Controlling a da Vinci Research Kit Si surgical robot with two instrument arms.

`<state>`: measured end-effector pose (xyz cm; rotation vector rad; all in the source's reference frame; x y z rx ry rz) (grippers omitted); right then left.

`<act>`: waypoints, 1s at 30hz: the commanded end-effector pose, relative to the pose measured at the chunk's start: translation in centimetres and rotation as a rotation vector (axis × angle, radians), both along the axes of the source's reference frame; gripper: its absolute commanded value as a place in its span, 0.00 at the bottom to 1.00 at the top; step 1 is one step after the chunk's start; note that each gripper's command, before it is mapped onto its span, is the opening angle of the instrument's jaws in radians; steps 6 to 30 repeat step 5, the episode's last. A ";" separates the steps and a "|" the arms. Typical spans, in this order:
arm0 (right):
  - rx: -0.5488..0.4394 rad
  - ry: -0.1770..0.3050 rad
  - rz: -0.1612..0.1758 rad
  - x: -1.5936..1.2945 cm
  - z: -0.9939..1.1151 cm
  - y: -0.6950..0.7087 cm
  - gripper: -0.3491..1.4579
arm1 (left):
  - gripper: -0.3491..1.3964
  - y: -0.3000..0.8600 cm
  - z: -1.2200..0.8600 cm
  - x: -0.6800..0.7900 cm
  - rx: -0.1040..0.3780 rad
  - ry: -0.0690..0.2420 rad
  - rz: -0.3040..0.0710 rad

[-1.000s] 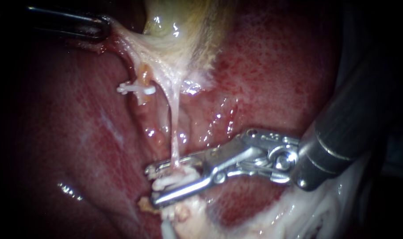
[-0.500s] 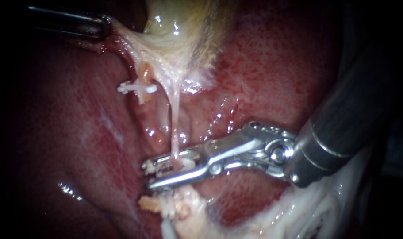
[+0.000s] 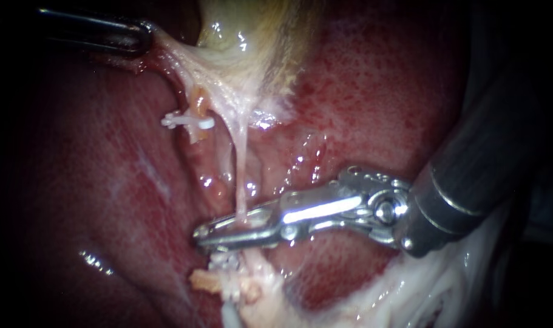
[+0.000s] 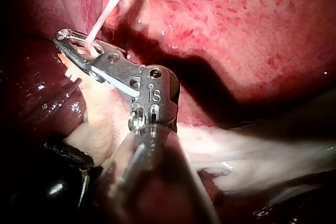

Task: Clipping second clip right tube

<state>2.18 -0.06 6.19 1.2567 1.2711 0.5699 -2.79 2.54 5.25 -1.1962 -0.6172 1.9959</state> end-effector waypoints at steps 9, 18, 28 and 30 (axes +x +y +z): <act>-0.001 0.000 -0.001 -0.01 0.02 0.00 0.00 | 0.00 0.00 0.00 0.00 0.000 0.000 0.000; -0.001 0.000 -0.001 -0.01 0.02 0.00 0.00 | 0.00 0.00 0.00 0.00 0.000 0.000 0.000; -0.001 0.000 -0.001 -0.01 0.02 0.00 0.00 | 0.00 0.00 0.00 0.00 0.000 0.000 0.000; -0.001 0.000 -0.001 -0.01 0.02 0.00 0.00 | 0.00 0.00 0.00 0.00 0.000 0.000 0.000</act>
